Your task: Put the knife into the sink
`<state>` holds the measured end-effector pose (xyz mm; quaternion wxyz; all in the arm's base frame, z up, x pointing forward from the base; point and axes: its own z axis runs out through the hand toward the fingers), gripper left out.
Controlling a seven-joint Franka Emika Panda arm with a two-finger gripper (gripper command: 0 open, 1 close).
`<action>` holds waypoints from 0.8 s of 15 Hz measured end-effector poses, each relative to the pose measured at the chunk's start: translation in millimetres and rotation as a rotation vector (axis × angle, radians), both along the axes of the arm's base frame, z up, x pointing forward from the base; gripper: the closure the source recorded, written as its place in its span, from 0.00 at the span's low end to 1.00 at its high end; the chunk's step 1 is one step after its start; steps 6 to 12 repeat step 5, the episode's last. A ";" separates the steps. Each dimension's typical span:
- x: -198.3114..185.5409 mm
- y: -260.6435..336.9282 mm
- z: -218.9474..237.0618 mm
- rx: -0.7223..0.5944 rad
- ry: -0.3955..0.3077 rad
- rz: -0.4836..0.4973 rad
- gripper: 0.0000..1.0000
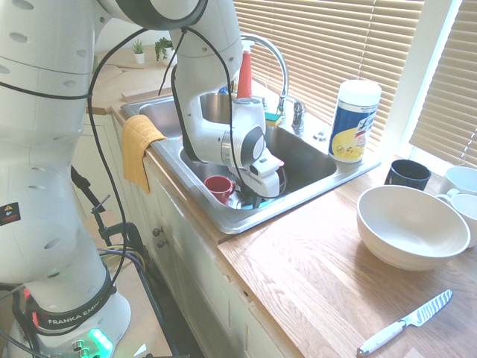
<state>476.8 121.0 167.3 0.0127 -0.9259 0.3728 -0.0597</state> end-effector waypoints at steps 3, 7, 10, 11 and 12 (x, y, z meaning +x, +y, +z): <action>-1.7 -1.1 6.8 0.020 -0.012 -0.010 0.00; -3.6 1.9 38.7 0.041 -0.042 0.018 0.00; -3.6 1.9 38.7 0.041 -0.042 0.018 0.00; -3.6 1.9 38.7 0.041 -0.042 0.018 0.00; -3.6 1.9 38.7 0.041 -0.042 0.018 0.00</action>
